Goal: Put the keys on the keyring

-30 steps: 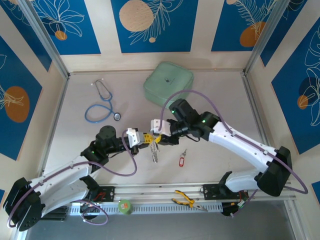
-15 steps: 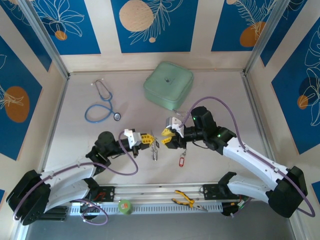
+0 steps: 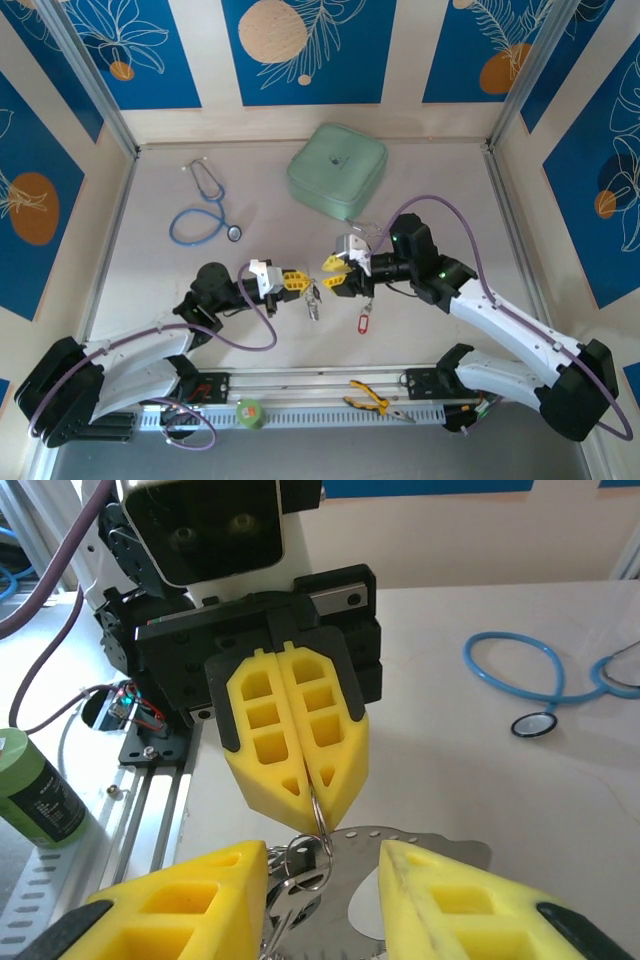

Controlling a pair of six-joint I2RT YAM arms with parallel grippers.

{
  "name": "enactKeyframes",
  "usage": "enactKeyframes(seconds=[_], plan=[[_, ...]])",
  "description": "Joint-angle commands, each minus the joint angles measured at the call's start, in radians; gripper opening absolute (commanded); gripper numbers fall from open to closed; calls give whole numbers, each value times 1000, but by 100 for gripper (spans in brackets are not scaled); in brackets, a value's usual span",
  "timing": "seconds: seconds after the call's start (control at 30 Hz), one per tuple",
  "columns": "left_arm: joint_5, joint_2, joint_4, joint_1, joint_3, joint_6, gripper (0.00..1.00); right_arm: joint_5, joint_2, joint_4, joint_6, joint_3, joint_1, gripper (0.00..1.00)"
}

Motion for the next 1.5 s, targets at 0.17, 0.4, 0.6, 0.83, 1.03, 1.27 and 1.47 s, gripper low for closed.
enactKeyframes(seconds=[0.17,0.4,0.6,0.83,1.03,1.27,1.47], plan=[[53,-3,76,1,19,-7,0,-33,69,-37,-70,65,41,31],[65,0,85,1,21,-15,0,19,107,-57,-111,77,57,27],[80,5,86,1,24,-18,0,46,114,-57,-133,73,63,20],[83,19,145,0,19,-41,0,18,125,-73,-154,93,65,0],[-7,-53,-79,-1,30,25,27,97,114,-255,-246,181,74,0],[-57,-122,-393,1,102,157,27,286,173,-533,-402,342,133,0],[-47,-117,-388,1,121,155,27,363,231,-602,-437,423,177,0]])
